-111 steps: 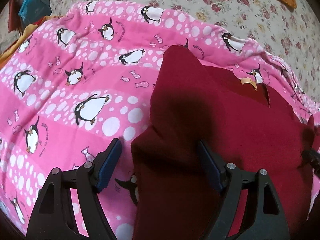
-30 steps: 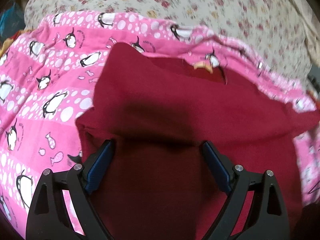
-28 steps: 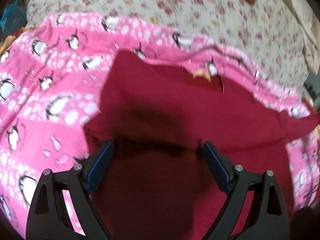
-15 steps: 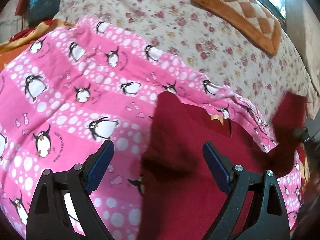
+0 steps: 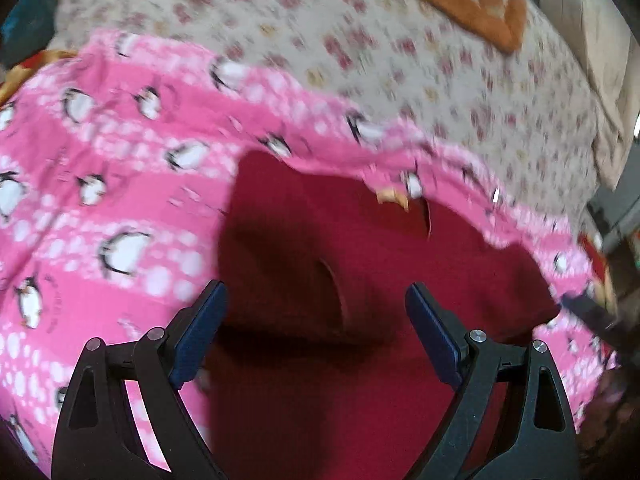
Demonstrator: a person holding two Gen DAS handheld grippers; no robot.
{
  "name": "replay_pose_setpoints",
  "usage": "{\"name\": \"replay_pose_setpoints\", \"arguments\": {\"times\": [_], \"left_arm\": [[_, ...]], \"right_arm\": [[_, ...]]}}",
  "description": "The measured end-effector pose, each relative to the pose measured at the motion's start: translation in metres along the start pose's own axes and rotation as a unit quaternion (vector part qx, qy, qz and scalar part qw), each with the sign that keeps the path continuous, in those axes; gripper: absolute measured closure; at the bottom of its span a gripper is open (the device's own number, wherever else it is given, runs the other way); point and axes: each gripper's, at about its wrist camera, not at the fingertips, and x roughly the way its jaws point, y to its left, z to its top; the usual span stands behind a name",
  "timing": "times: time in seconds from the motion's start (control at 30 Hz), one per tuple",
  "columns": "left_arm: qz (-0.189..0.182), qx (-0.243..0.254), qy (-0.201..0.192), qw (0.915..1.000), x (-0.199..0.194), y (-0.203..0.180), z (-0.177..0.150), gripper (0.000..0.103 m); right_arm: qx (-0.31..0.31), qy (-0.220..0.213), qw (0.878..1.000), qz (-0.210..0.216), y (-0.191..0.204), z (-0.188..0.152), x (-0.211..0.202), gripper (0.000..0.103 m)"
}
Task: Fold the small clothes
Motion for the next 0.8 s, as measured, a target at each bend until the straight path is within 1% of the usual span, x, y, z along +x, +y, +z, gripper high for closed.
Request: {"name": "replay_pose_setpoints", "arguments": {"times": [0.03, 0.07, 0.1, 0.17, 0.2, 0.23, 0.27, 0.33, 0.4, 0.43, 0.47, 0.53, 0.6, 0.63, 0.73, 0.8], "left_arm": [[0.002, 0.008, 0.013, 0.9999, 0.012, -0.007, -0.001, 0.016], [0.001, 0.012, 0.022, 0.9997, 0.019, -0.012, -0.002, 0.026], [0.001, 0.015, 0.030, 0.9994, 0.026, -0.015, -0.002, 0.033], [0.004, 0.027, 0.039, 0.9989, 0.038, -0.025, -0.002, 0.055], [0.006, 0.036, 0.039, 0.9986, 0.041, -0.029, -0.003, 0.062], [0.012, 0.049, 0.042, 0.9978, 0.045, -0.035, -0.003, 0.078], [0.013, 0.055, 0.044, 0.9975, 0.047, -0.039, -0.003, 0.083], [0.014, 0.059, 0.034, 0.9976, 0.041, -0.041, 0.000, 0.086], [-0.006, 0.057, 0.006, 0.9983, 0.021, -0.038, 0.011, 0.087], [-0.007, 0.053, -0.009, 0.9985, 0.012, -0.034, 0.018, 0.087], [-0.003, 0.049, -0.021, 0.9986, 0.005, -0.031, 0.024, 0.087], [0.010, 0.036, -0.035, 0.9987, -0.004, -0.016, 0.033, 0.087], [0.030, 0.018, -0.031, 0.9989, -0.002, 0.004, 0.037, 0.087], [0.030, 0.011, -0.020, 0.9993, 0.003, 0.011, 0.036, 0.087], [0.039, 0.005, 0.003, 0.9992, 0.016, 0.023, 0.027, 0.087], [0.045, 0.004, 0.010, 0.9990, 0.023, 0.026, 0.021, 0.087]], "right_arm": [[0.021, -0.018, 1.000, 0.005, -0.011, 0.000, -0.010, 0.021], [0.040, -0.027, 0.999, 0.011, -0.022, 0.000, -0.017, 0.021], [0.051, -0.031, 0.998, 0.015, -0.026, 0.000, -0.019, 0.021], [0.073, -0.041, 0.996, 0.014, -0.039, 0.002, -0.022, 0.021], [0.079, -0.043, 0.996, 0.011, -0.043, 0.001, -0.022, 0.021], [0.085, -0.043, 0.995, 0.011, -0.048, 0.000, -0.021, 0.021], [0.091, -0.042, 0.995, 0.013, -0.052, 0.000, -0.021, 0.021], [0.104, -0.043, 0.994, 0.012, -0.059, 0.001, -0.019, 0.021], [0.114, -0.059, 0.992, 0.001, -0.068, 0.003, -0.029, 0.021], [0.117, -0.071, 0.991, -0.006, -0.071, 0.004, -0.034, 0.021], [0.120, -0.085, 0.989, -0.015, -0.075, 0.006, -0.040, 0.021], [0.124, -0.096, 0.987, -0.031, -0.083, 0.008, -0.045, 0.021], [0.131, -0.092, 0.985, -0.058, -0.090, 0.010, -0.043, 0.021], [0.133, -0.085, 0.985, -0.070, -0.093, 0.009, -0.039, 0.021], [0.129, -0.048, 0.986, -0.094, -0.097, 0.009, -0.021, 0.021], [0.107, -0.023, 0.987, -0.114, -0.096, 0.009, -0.006, 0.021]]}}
